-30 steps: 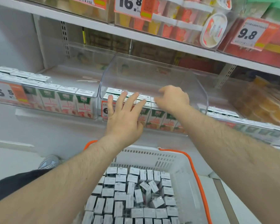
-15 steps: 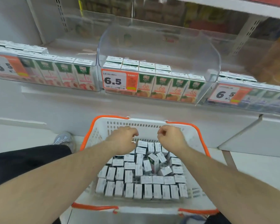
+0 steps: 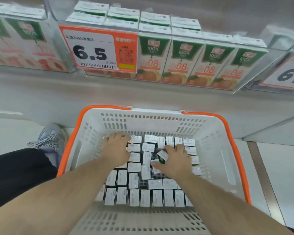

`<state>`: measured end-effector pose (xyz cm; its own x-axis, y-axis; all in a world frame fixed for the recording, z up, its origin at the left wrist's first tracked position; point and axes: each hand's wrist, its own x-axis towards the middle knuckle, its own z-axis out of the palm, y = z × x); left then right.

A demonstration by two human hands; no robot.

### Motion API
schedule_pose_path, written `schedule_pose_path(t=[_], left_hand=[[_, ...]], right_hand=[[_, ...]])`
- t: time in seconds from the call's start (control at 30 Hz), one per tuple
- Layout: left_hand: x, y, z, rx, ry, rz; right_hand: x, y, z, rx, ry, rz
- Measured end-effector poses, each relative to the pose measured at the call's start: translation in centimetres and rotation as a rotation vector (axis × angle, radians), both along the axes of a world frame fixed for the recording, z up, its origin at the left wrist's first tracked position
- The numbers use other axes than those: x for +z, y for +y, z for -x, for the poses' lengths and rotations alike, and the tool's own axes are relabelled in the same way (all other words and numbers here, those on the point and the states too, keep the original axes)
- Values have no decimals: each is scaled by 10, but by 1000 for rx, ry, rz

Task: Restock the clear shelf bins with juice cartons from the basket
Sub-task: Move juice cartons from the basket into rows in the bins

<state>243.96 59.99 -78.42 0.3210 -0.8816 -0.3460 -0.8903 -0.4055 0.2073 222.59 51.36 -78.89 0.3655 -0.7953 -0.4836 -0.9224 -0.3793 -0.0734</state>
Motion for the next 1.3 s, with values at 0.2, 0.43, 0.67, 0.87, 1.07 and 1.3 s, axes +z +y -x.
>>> schedule_pose_path(t=[0.2, 0.43, 0.67, 0.87, 1.07, 1.3], left_hand=[[-17, -25, 26, -191, 65, 66], [-10, -23, 33, -206, 118, 48], [43, -12, 24, -201, 187, 0], [124, -14, 30, -128, 435, 26], [213, 10, 47, -19, 868, 109], [296, 47, 32, 187, 1222, 368]], right_hand=[[-25, -7, -1, -197, -199, 31], [-26, -14, 14, 54, -130, -45], [22, -17, 15, -184, -226, -107], [121, -16, 6, -350, -572, -118], [232, 18, -14, -316, -881, -333], [319, 39, -12, -154, -1174, -469]])
